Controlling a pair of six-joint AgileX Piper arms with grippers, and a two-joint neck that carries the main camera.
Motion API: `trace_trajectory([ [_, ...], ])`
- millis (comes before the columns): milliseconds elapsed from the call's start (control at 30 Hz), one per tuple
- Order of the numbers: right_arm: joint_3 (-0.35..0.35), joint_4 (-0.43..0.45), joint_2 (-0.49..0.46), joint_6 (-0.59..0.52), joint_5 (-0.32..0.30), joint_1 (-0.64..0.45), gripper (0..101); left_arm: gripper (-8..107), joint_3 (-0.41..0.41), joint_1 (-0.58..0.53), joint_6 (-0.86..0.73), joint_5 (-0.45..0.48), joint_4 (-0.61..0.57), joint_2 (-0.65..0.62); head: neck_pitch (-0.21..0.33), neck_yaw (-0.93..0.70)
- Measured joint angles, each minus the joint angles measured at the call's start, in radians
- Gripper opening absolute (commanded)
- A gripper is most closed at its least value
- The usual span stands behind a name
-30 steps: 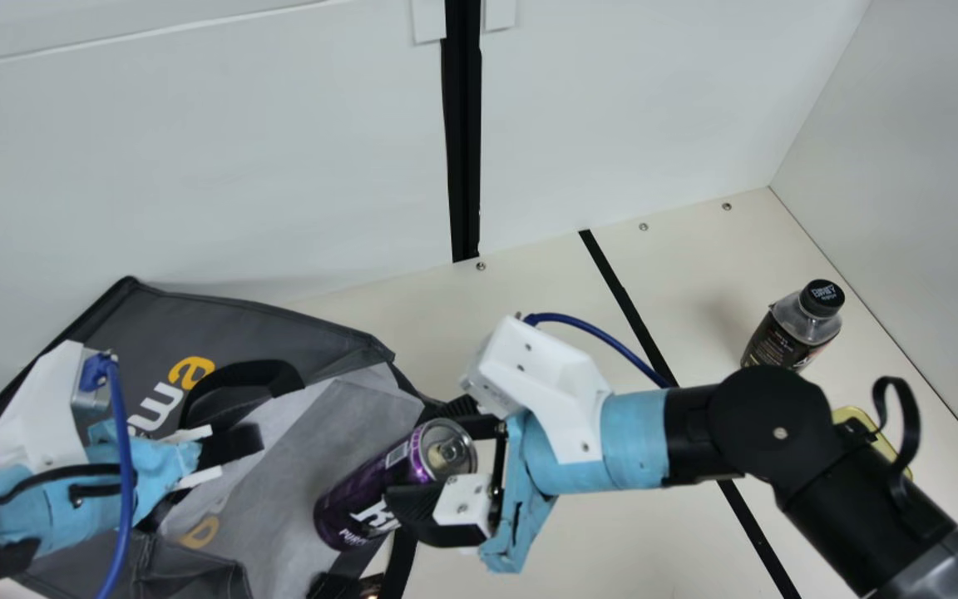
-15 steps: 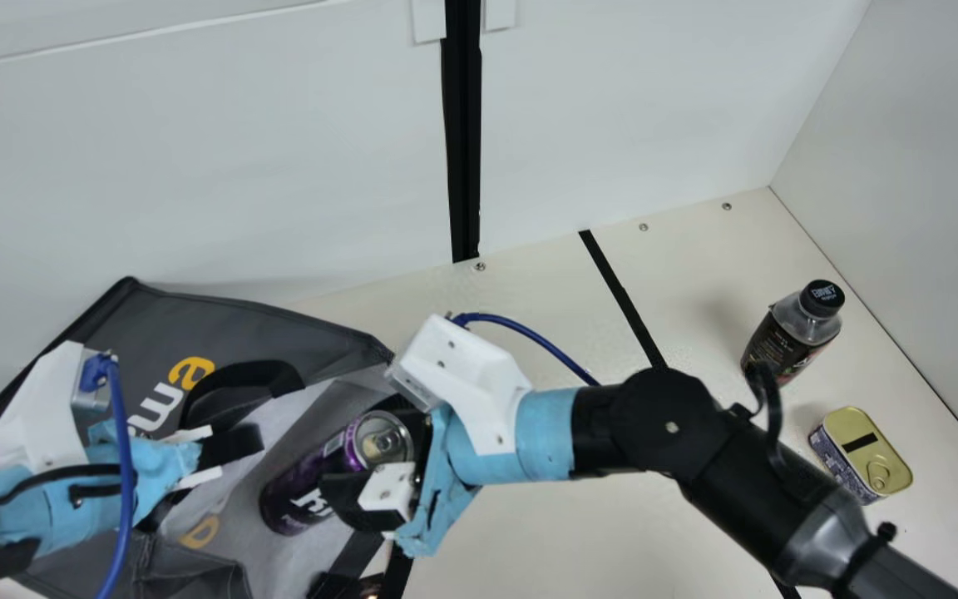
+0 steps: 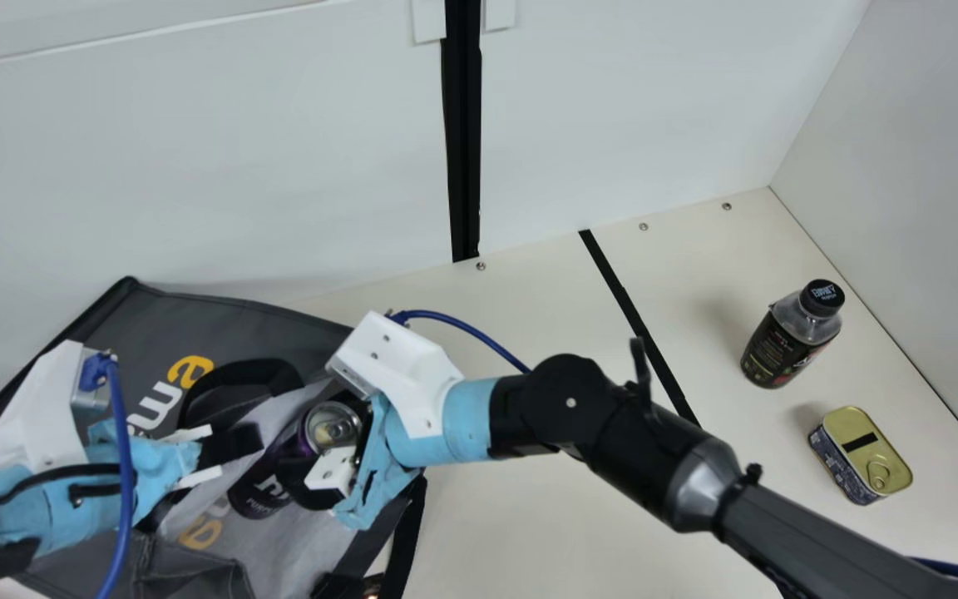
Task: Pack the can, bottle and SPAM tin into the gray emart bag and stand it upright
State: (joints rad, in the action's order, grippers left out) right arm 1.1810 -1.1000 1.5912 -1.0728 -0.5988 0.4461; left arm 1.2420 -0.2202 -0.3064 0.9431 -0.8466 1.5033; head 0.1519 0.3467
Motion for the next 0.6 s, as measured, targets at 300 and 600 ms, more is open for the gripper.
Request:
trace_trajectory([
  [300, 0.058, -0.033, 0.111, -0.041, 0.020, 0.021, 0, -8, 0.000, 0.000, 0.000, 0.000, 0.000, 0.000, 0.000, 0.002],
  [600, 0.095, -0.038, 0.173, -0.054, 0.019, 0.035, 17, -8, 0.000, 0.000, 0.000, 0.000, 0.000, 0.000, 0.000, 0.002],
])
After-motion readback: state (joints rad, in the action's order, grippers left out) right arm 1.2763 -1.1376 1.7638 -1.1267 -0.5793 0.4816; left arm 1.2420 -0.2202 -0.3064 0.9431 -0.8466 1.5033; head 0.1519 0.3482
